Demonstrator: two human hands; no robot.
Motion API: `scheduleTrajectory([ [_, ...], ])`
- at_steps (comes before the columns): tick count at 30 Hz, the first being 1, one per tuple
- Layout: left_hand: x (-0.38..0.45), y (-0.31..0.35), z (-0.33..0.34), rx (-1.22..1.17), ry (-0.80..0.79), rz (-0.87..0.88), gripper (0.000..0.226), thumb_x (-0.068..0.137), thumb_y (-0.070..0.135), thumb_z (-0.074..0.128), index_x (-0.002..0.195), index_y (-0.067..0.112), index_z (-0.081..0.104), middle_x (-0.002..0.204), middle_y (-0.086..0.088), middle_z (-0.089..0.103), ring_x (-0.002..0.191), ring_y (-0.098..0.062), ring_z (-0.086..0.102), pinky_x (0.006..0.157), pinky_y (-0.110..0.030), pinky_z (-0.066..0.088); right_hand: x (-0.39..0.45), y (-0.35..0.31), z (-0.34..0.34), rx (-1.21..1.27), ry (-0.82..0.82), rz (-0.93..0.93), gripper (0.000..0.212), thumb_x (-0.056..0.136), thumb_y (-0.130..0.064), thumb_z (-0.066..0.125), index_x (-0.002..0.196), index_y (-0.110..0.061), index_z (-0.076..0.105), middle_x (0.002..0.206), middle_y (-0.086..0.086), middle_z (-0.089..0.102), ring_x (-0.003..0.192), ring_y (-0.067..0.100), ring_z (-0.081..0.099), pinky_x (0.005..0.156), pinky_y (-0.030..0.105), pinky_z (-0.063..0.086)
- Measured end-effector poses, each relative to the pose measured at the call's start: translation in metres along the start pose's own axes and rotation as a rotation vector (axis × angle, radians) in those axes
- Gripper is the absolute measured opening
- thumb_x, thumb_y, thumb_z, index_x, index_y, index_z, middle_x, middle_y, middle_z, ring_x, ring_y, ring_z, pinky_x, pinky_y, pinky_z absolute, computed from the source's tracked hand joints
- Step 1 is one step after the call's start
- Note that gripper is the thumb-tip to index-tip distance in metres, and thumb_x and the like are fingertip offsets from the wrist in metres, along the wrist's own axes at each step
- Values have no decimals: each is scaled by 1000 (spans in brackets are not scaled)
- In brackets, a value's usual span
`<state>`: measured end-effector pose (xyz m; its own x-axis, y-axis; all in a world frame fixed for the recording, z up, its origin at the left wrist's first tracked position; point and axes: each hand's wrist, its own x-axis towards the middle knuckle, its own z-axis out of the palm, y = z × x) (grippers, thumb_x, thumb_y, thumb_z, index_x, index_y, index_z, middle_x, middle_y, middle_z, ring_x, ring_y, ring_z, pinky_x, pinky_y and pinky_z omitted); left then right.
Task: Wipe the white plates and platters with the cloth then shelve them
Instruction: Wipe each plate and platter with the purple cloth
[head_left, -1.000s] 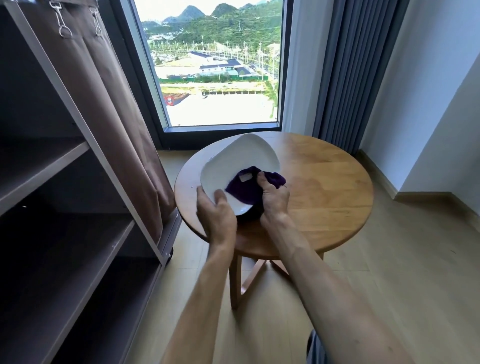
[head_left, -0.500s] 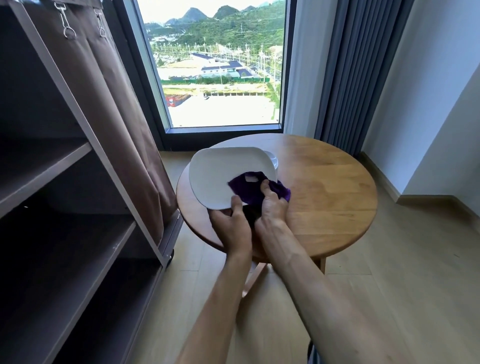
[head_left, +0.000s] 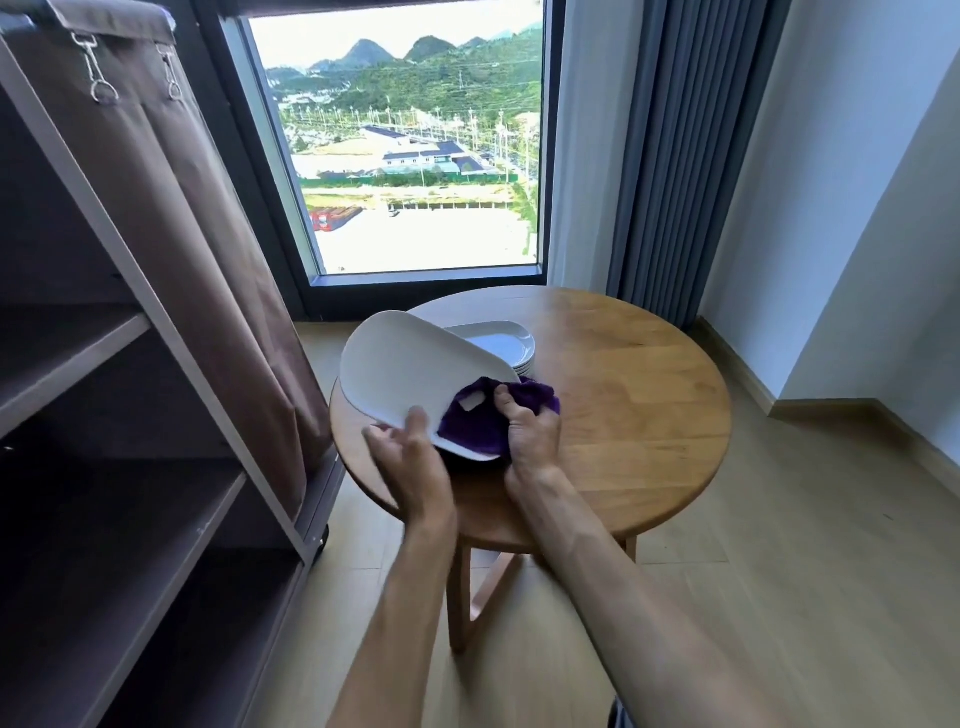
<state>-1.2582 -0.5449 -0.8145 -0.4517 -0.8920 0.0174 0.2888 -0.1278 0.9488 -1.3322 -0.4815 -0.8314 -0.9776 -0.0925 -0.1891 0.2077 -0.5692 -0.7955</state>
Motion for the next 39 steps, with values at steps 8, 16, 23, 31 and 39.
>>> scheduleTrajectory([
  [8,1,5,-2,262,-111,16,27,93,-2,57,118,4,64,116,-11,72,109,-30,67,100,-42,53,0,1,-2,-34,-17,-23,18,83,-1,78,99,-1,70,87,10,75,79,23,72,75,39,62],
  [16,22,15,-15,327,-237,-34,10,100,15,58,107,17,65,109,-7,73,104,-31,69,96,-48,56,0,-4,-4,-123,-73,-22,14,81,3,78,83,-9,71,80,7,75,73,21,72,70,33,61],
  [23,-28,-2,3,287,-126,121,41,92,3,64,133,7,59,122,-8,70,109,-23,66,97,-26,51,-1,6,7,-13,66,10,12,85,2,76,94,-2,69,90,18,73,79,32,71,74,43,62],
  [31,20,27,-26,394,-362,193,16,75,18,58,79,28,71,72,13,70,72,-6,63,57,-16,48,3,-4,3,5,4,29,33,84,-3,78,115,5,67,106,23,73,92,34,70,86,50,60],
  [39,-43,-14,7,173,-97,165,42,94,7,65,129,27,53,104,27,61,91,13,60,78,1,43,6,4,10,85,141,47,14,89,-5,75,91,-13,64,93,14,75,95,39,70,90,58,57],
])
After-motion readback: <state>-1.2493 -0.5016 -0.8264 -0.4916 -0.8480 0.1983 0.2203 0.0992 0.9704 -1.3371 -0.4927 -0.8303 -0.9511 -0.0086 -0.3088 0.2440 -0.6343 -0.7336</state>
